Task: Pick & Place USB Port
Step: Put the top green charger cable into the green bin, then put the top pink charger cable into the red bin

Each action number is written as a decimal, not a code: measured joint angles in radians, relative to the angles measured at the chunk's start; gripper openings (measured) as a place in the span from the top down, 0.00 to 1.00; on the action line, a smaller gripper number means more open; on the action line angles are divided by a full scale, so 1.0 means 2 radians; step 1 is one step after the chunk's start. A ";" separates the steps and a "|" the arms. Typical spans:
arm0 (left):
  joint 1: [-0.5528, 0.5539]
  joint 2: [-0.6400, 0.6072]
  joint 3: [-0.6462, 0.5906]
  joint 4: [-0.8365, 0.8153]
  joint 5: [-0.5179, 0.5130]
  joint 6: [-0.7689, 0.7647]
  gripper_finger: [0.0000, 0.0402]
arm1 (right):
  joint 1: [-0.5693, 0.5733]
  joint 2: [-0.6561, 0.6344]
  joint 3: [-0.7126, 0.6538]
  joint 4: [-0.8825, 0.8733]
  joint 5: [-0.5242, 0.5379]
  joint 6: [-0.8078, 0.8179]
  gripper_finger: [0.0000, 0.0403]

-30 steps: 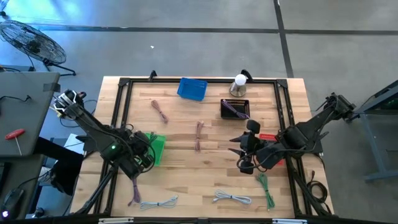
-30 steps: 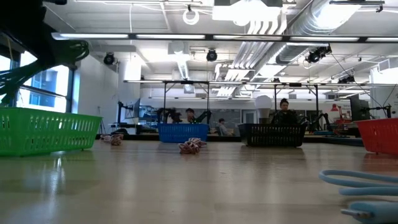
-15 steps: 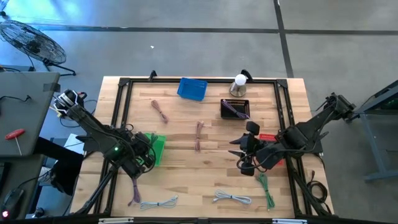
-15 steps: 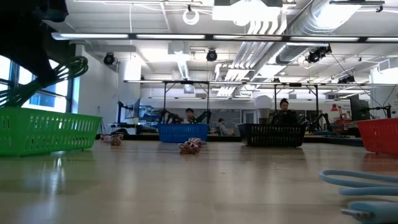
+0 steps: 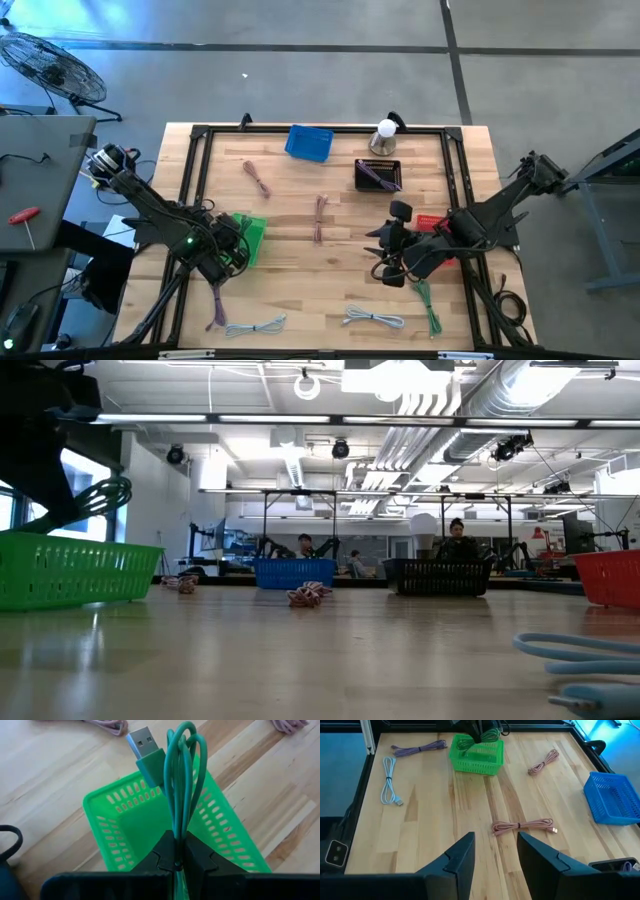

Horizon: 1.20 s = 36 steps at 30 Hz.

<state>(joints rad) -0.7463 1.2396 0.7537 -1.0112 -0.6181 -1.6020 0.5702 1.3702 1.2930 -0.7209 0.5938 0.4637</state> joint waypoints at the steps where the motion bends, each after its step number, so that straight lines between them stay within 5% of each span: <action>1: 0.000 0.000 0.000 0.000 0.000 0.000 0.97 | 0.000 0.000 0.000 0.000 0.000 0.000 0.66; 14: 0.000 0.000 0.000 0.012 0.021 0.000 0.90 | 0.000 0.000 0.000 0.000 0.000 0.000 0.66; 26: 0.000 -0.003 0.000 0.006 -0.011 0.019 0.89 | 0.000 0.000 0.000 0.000 0.000 0.000 0.66; 36: 0.000 -0.036 0.067 0.008 -0.082 0.291 0.89 | 0.000 0.000 0.000 0.000 0.000 0.000 0.66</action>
<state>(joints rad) -0.7460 1.1675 0.8874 -0.9947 -0.7829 -1.0206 0.5703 1.3705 1.2930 -0.7212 0.5945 0.4637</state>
